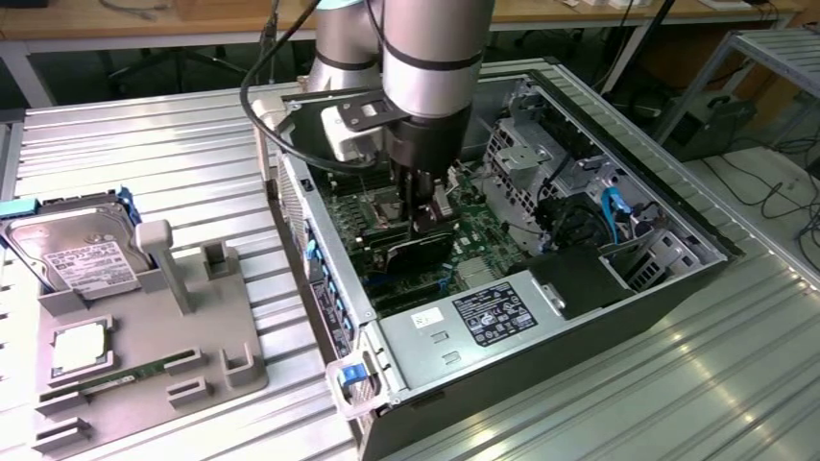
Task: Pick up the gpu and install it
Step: 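Insert the gpu into the slot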
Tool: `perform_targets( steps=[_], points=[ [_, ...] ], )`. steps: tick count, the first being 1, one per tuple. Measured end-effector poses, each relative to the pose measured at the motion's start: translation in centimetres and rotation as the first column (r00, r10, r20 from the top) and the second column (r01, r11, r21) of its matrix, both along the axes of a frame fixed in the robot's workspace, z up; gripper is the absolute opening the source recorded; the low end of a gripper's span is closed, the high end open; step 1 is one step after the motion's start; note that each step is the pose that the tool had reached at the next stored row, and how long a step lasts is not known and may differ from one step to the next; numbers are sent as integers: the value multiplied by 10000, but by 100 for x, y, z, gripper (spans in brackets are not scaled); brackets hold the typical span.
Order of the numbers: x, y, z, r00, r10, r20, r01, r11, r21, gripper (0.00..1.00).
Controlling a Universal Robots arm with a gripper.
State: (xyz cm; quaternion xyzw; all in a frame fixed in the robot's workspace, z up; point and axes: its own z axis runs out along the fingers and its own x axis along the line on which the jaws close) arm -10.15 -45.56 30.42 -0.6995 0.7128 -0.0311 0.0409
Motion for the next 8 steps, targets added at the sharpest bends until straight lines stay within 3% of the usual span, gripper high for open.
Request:
perform_targets(
  steps=[1,5,8],
  points=[
    [0,4,63,10000,-1,-1,1,10000,-26,34],
    [0,4,61,10000,0,5,0,10000,-23,33],
    [0,4,62,10000,0,4,0,10000,-24,20]
  ],
)
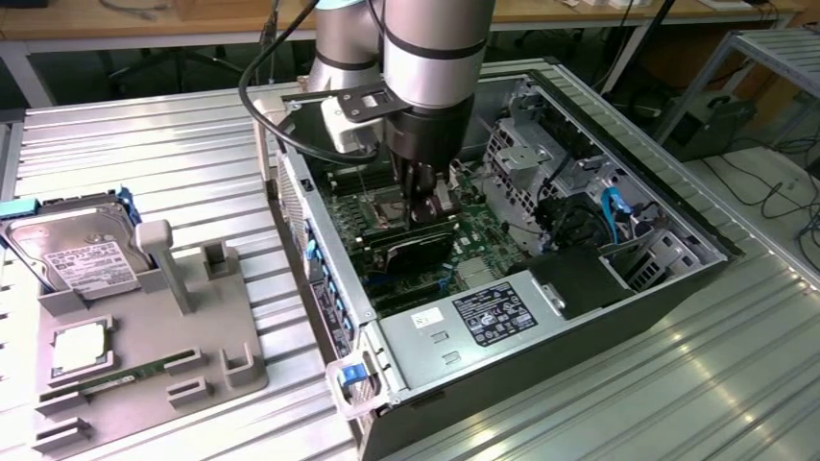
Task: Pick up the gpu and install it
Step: 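Insert the gpu into the slot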
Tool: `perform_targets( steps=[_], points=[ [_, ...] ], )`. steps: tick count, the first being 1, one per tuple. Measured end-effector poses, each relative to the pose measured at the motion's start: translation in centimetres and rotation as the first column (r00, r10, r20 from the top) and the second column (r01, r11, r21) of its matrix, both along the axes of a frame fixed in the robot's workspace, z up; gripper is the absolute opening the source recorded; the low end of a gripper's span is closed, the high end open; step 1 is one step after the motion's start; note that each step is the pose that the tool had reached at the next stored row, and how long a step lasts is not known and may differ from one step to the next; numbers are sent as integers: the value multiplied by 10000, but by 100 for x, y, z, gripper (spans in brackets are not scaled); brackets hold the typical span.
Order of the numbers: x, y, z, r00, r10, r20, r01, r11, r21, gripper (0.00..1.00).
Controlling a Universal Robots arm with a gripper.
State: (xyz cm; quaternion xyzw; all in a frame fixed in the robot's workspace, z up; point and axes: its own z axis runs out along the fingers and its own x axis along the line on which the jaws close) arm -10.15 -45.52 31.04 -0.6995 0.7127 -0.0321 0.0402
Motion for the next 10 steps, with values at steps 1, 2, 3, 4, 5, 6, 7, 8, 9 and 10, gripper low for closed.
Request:
perform_targets(
  steps=[1,2,3,4,5,6,7,8,9,10],
  points=[
    [0,0,0,10000,0,0,0,10000,-1,14],
    [0,0,0,10000,0,0,0,10000,0,14],
    [0,0,0,10000,0,0,0,10000,0,11],
    [0,0,0,10000,0,0,0,10000,1,11],
    [0,0,0,10000,0,0,0,10000,0,11],
    [0,0,0,10000,0,0,0,10000,0,11],
    [0,0,0,10000,0,0,0,10000,-1,11],
    [0,0,0,10000,0,0,0,10000,0,11],
    [0,0,0,10000,0,0,0,10000,-1,11],
    [0,0,0,10000,0,0,0,10000,0,11]
  ],
)
